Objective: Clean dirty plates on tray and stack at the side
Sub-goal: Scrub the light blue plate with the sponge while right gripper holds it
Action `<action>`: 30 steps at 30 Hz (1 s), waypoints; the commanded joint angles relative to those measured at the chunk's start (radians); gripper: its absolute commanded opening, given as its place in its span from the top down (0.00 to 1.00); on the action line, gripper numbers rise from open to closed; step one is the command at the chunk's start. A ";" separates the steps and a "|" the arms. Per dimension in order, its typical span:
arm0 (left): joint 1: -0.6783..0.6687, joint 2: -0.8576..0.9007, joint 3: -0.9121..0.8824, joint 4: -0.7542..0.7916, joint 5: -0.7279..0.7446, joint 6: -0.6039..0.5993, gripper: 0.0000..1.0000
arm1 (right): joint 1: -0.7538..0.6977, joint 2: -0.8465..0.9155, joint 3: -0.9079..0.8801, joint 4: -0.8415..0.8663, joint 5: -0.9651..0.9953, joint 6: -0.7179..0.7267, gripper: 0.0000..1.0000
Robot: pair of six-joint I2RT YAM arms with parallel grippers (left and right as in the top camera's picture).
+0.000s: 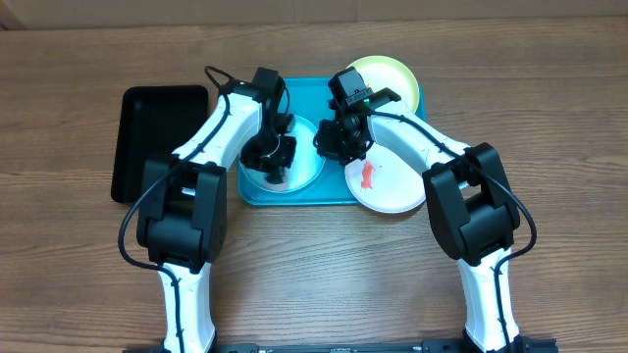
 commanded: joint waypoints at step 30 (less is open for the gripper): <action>-0.010 0.026 -0.002 0.027 0.212 0.054 0.96 | 0.003 0.020 -0.012 0.009 -0.006 0.013 0.96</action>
